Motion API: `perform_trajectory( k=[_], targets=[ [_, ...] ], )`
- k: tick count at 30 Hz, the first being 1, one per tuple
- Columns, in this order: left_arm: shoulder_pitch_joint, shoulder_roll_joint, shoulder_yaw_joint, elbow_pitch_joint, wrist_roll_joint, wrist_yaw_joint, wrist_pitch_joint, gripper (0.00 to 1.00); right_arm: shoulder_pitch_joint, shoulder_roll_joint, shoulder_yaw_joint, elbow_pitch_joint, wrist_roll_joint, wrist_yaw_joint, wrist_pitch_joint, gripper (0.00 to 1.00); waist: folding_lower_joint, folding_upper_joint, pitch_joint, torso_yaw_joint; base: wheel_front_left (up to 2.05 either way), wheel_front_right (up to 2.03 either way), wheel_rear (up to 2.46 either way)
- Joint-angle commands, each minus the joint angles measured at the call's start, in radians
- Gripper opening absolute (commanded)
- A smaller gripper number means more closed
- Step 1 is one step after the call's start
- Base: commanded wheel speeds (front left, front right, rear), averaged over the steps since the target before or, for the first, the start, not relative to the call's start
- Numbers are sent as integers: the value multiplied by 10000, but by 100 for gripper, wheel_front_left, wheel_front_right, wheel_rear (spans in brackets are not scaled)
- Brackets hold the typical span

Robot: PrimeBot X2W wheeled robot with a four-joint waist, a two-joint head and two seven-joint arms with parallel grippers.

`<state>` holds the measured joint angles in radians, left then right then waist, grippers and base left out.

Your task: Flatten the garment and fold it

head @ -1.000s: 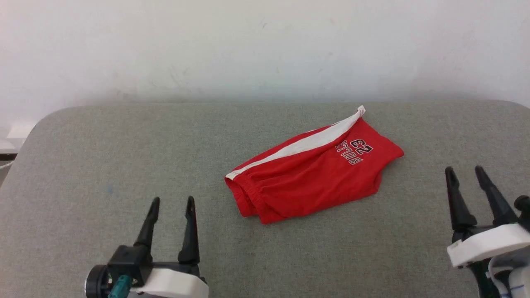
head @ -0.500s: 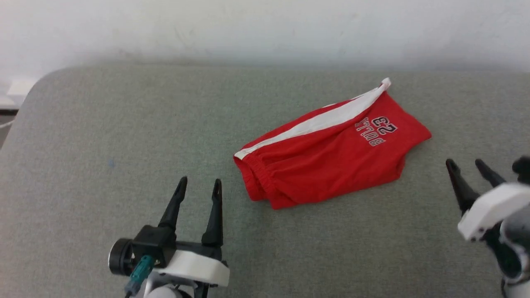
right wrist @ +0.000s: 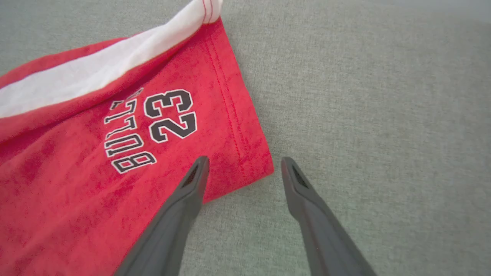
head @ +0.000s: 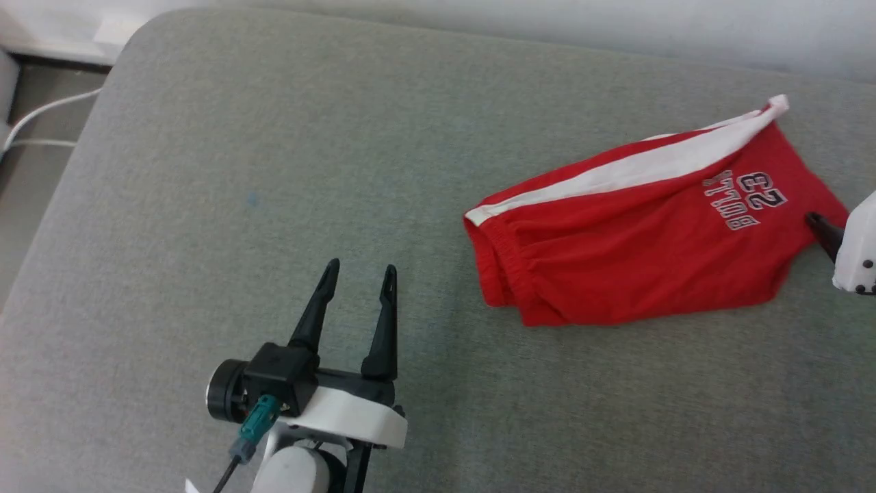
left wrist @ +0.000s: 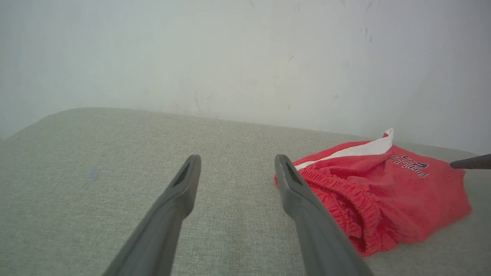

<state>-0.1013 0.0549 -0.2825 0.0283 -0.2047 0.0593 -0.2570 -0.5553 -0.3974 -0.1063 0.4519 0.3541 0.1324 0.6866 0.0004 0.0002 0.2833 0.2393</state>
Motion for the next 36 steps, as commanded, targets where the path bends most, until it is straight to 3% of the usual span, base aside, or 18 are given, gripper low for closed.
perform_trajectory(
  k=[1,6,7,8,9,10,14,18,24,31,36],
  targets=[
    [-187,-43,-75,-31,-99,84,-47,100,-140,-76,78,226,-158,-17,59,100,-4,-2,533,654,0,0,0],
    [-270,-45,-329,-62,-227,244,-47,100,-227,-264,488,974,-380,-17,10,100,-4,-2,563,850,0,0,0],
    [-274,-45,-369,-66,-235,275,-47,100,-198,-304,622,1067,-418,-17,-38,78,-4,-2,559,859,0,0,0],
    [-276,-45,-408,-67,-235,295,-47,100,-169,-333,742,1149,-433,-17,-105,36,-4,-2,549,855,0,0,0],
    [-279,-45,-448,-58,-228,298,-47,100,-145,-354,833,1229,-425,-17,-187,5,-4,-2,532,842,0,0,0],
    [-282,-45,-491,-37,-214,282,-47,100,-129,-352,914,1306,-400,-17,-286,0,-4,-2,493,809,0,0,0],
    [-291,-46,-678,182,-149,131,-47,100,-135,-313,1033,1522,-309,-17,-827,0,-4,-2,346,602,0,0,0],
    [-429,-46,-1299,922,-303,-322,35,100,-125,-222,1148,1569,-88,-17,-1409,0,-4,-2,111,306,0,0,0],
    [-996,-46,-1981,1352,-1033,-564,1401,100,-10,-135,1517,1479,239,-17,-1747,0,-4,-2,-90,-132,0,0,0],
    [-1943,-46,-2612,1486,-1828,-152,2786,100,-162,-86,2054,1503,661,-17,-2023,0,-4,-2,-61,-622,0,0,0],
    [-2442,-47,-2719,1933,-1960,738,3295,100,-443,-122,2422,1588,838,-17,-2146,0,-4,-2,104,-794,0,0,0]
  ],
)
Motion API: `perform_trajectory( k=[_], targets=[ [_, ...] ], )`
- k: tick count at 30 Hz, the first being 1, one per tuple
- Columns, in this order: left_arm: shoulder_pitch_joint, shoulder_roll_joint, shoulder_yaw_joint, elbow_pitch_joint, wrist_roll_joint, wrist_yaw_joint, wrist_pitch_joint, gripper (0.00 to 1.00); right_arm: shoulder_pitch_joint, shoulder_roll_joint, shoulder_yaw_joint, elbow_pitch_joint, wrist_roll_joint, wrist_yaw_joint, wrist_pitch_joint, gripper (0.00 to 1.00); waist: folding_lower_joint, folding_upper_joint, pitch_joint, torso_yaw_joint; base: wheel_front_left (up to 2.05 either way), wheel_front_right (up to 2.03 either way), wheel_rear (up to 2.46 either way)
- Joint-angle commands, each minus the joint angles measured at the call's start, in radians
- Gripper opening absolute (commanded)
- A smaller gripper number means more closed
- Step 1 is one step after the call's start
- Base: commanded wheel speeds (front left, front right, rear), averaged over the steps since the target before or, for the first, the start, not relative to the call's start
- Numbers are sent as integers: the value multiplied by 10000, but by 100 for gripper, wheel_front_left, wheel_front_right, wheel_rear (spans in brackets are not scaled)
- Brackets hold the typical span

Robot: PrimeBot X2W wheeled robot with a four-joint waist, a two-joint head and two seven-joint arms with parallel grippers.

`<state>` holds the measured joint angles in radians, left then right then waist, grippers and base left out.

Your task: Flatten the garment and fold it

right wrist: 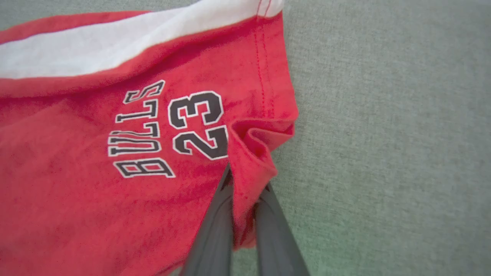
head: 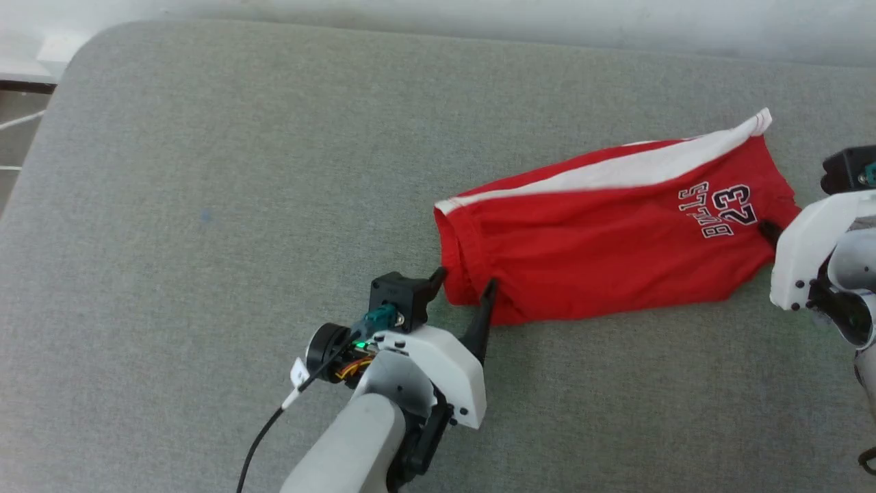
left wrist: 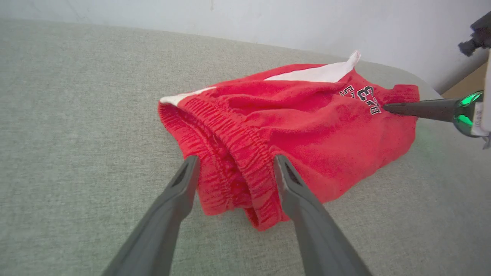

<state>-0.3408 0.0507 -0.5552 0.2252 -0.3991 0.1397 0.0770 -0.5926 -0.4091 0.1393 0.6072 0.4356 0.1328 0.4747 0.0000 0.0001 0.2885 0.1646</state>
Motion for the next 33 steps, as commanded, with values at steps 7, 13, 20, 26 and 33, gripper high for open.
perform_trajectory(
  k=[7,13,20,26,33],
  targets=[
    [-683,-3,-291,1192,233,606,614,100,-447,-125,486,70,354,-21,-232,0,0,-1,303,-125,0,0,0],
    [-901,-3,-551,2145,57,510,1188,62,-672,-292,806,58,650,-21,-396,0,0,-1,473,-154,0,0,0],
    [-1049,-4,-641,2425,-365,302,801,0,-613,-419,1159,117,1009,-21,-726,0,0,-1,345,-168,0,0,0],
    [-1128,128,-347,2276,-478,212,-112,0,-190,-496,1271,98,1550,-21,-1128,0,0,-1,-152,-194,0,0,0],
    [-751,532,-216,1962,-698,26,-295,0,713,-529,1319,-246,2145,-21,-1330,0,0,-1,-821,-386,0,0,0]
  ],
)
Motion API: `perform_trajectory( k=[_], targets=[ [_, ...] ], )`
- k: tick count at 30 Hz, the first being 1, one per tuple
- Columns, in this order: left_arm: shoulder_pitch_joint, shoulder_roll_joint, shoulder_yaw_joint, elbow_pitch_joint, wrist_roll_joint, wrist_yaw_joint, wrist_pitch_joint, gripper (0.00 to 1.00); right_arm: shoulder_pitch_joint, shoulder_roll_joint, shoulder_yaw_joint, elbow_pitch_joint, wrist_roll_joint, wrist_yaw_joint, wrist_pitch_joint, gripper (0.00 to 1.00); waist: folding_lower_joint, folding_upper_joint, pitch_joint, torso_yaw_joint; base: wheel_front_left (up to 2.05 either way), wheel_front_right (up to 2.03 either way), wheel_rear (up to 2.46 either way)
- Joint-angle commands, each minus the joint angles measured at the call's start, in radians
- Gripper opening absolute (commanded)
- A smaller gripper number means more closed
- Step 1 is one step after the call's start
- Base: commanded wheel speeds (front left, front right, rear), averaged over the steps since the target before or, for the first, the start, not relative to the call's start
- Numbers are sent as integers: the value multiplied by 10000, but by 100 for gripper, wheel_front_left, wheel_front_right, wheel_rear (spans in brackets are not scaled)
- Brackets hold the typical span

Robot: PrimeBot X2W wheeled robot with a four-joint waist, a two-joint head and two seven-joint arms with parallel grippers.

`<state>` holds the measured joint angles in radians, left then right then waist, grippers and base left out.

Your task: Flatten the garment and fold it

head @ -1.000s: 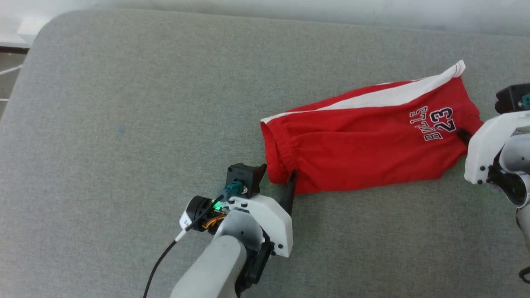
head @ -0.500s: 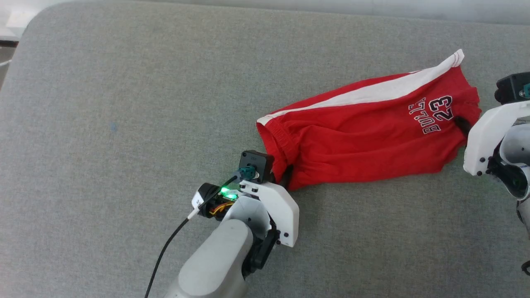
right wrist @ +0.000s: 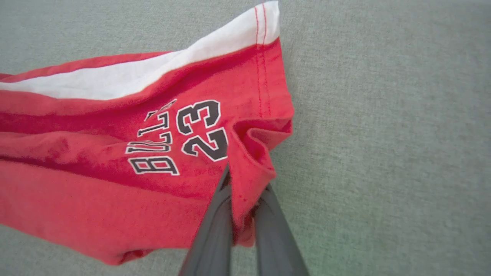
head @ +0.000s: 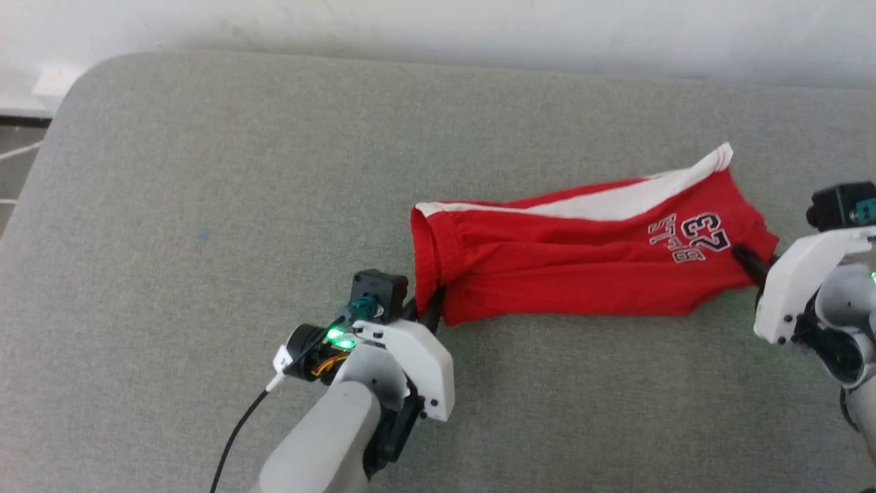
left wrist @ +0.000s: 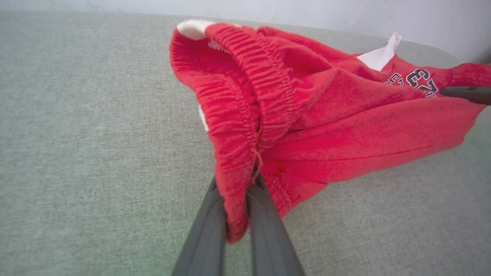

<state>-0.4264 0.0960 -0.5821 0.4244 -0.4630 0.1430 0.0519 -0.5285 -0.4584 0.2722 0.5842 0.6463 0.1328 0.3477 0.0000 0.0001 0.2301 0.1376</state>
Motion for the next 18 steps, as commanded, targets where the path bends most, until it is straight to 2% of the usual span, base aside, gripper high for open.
perform_trajectory(
  k=[1,10,18],
  targets=[
    [205,162,55,-81,-92,-35,-22,0,226,-11,-30,-122,113,-21,-77,0,0,-1,-330,-161,0,0,0],
    [1529,980,-203,-811,-365,-324,528,0,2288,343,-746,-1788,203,-21,-197,0,0,-1,-1215,-496,0,0,0],
    [2835,1765,-176,-1818,-598,-49,1048,0,4851,1430,-2140,-4013,-743,-21,77,0,0,-1,-1607,-716,0,0,0]
  ],
)
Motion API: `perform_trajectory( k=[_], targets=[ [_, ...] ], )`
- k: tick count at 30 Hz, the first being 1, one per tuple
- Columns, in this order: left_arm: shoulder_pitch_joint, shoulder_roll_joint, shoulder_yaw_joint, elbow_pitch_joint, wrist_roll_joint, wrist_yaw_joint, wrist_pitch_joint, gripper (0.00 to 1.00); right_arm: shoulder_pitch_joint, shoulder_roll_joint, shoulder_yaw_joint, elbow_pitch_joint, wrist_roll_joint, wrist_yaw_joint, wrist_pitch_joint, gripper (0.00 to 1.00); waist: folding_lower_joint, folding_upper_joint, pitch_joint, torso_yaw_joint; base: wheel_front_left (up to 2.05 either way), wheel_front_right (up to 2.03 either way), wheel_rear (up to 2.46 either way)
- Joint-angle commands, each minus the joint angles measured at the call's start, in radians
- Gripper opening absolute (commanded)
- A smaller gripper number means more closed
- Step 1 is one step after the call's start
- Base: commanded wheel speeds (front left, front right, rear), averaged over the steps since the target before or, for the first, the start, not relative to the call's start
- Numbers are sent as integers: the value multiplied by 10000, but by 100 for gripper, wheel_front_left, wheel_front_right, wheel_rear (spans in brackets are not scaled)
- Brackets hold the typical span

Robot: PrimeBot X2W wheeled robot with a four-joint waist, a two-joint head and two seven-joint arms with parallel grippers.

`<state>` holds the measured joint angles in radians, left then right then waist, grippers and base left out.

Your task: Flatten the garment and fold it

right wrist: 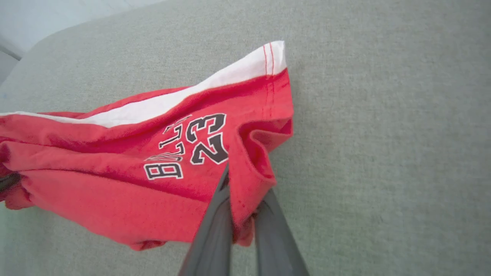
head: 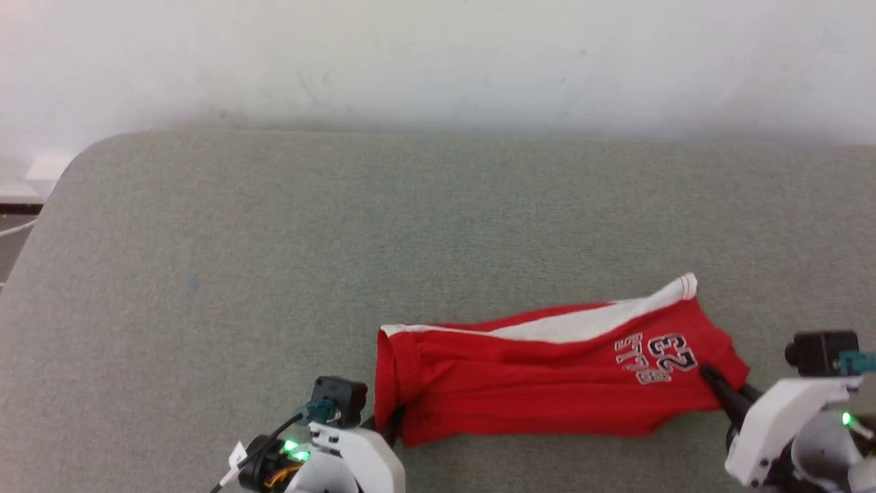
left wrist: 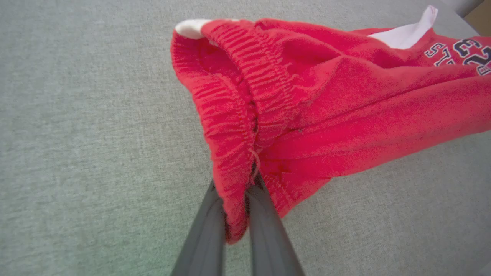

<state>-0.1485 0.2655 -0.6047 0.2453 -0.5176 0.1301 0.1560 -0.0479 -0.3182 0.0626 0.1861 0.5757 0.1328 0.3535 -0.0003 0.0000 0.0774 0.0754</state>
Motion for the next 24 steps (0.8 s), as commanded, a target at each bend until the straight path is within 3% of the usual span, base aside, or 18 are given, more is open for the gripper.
perform_trajectory(
  k=[1,7,13,14,15,24],
  targets=[
    [158,123,64,-104,-104,91,59,0,301,273,-236,-241,-107,-21,82,0,3,0,-79,-113,0,0,0],
    [395,234,-16,-141,-308,-1,315,0,1202,1201,-768,-835,-813,-21,362,0,3,0,65,-195,0,0,0],
    [313,189,-134,179,-359,-113,371,0,1239,1378,-765,-664,-1316,-21,394,0,3,0,202,-178,0,0,0],
    [302,177,-149,222,-366,-131,357,10,1202,1342,-776,-613,-1409,-21,370,81,3,0,194,-167,0,0,0],
    [283,176,-167,257,-347,-142,321,100,1167,1293,-781,-560,-1502,-21,340,100,3,0,175,-149,0,0,0],
    [482,286,-45,-221,-358,-274,-554,100,1099,926,-1034,-1064,-1775,-21,-19,100,3,0,-593,106,0,0,0]
  ],
)
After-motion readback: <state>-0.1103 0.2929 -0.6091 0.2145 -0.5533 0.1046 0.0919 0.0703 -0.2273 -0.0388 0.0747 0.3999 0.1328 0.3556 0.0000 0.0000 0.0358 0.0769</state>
